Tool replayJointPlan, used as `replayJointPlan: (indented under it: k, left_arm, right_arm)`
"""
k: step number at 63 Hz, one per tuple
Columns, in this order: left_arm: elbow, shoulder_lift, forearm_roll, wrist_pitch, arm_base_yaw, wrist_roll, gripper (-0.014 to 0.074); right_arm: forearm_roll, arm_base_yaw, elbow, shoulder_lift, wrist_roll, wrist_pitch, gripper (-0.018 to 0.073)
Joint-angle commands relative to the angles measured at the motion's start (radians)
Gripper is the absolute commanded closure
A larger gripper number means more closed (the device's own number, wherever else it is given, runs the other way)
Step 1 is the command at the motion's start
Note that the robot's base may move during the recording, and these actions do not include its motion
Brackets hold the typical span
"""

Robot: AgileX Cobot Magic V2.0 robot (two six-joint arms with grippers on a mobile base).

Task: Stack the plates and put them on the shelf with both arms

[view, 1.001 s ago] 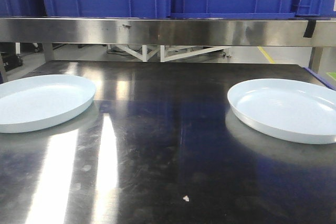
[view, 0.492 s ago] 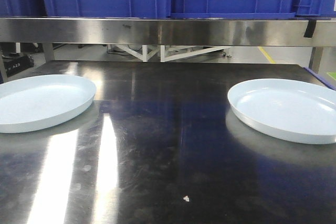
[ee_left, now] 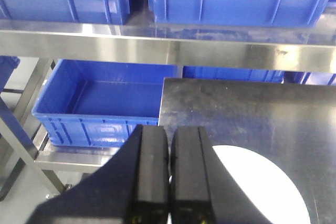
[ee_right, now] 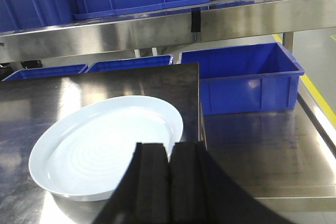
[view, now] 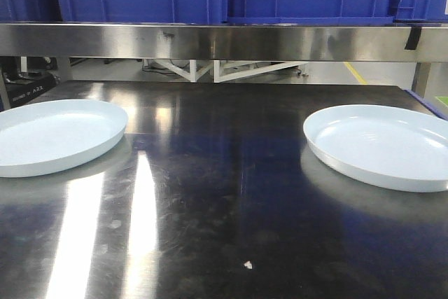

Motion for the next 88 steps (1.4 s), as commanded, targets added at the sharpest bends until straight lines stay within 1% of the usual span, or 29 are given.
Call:
replayJointPlan:
  k: [1, 43, 55, 58, 70, 73, 76, 83, 88]
  left_arm:
    - [-0.041, -0.001, 0.001, -0.080, -0.008, -0.002, 0.0496]
    - [-0.041, 0.010, 0.001, -0.073, -0.008, -0.002, 0.0496]
    - [-0.041, 0.010, -0.058, -0.073, -0.008, -0.002, 0.0496]
    - [-0.041, 0.010, -0.058, -0.073, -0.008, -0.002, 0.0496]
    - [-0.041, 0.010, -0.058, -0.073, -0.008, -0.002, 0.0496]
    - [-0.041, 0.010, -0.058, -0.073, -0.008, -0.002, 0.0496]
    - [-0.041, 0.010, -0.058, -0.071, -0.008, -0.002, 0.0496]
    - [-0.041, 0.010, -0.060, -0.050, -0.008, -0.002, 0.0496]
    - [-0.041, 0.010, -0.071, -0.036, -0.008, -0.002, 0.0496]
  right_arm:
    - [-0.001, -0.005, -0.017, -0.022, -0.006, -0.092, 0.0508]
    - [-0.001, -0.005, -0.017, -0.022, -0.006, -0.092, 0.0508]
    - [-0.008, -0.005, -0.017, -0.022, -0.007, -0.097, 0.0508]
    - [-0.024, -0.006, -0.017, -0.022, -0.007, -0.112, 0.0508]
    - [-0.024, -0.006, -0.018, -0.022, -0.006, -0.241, 0.0508]
    - [-0.015, -0.004, -0.033, -0.022, 0.002, -0.249, 0.0508]
    - [-0.007, -0.002, -0.056, -0.019, 0.016, -0.230, 0.0508]
    - [-0.008, -0.002, -0.162, 0.028, 0.019, -0.072, 0.0508]
    - [-0.032, -0.002, -0.261, 0.125, 0.018, 0.020, 0.0508]
